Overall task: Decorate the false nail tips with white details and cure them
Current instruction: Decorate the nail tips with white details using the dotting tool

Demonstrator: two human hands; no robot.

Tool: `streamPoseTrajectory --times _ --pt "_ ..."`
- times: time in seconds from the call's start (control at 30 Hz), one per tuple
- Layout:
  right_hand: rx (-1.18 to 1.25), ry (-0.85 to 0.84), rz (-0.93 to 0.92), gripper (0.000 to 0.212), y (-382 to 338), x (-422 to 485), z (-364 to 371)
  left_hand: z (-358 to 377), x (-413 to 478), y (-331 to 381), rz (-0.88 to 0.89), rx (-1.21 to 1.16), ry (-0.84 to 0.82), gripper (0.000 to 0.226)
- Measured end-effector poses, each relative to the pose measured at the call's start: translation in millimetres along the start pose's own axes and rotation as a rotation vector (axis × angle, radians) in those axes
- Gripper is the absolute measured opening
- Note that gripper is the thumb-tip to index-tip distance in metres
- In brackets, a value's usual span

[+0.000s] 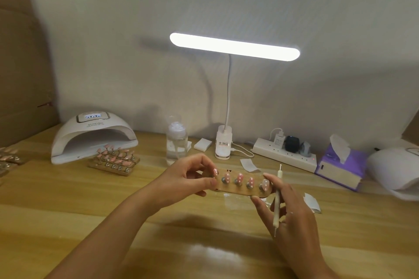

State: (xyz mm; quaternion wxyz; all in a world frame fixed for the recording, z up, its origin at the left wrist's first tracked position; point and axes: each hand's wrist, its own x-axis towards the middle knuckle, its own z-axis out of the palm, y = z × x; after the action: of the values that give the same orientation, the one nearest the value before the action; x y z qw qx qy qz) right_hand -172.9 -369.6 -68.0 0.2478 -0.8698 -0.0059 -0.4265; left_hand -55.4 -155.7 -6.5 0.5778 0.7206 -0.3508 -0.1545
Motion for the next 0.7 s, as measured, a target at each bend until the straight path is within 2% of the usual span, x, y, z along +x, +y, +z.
streamPoseTrajectory --times 0.7 --pt "-0.022 -0.052 -0.012 0.055 -4.3 -2.8 -0.8 -7.8 -0.8 -9.3 -0.025 0.051 0.022 0.006"
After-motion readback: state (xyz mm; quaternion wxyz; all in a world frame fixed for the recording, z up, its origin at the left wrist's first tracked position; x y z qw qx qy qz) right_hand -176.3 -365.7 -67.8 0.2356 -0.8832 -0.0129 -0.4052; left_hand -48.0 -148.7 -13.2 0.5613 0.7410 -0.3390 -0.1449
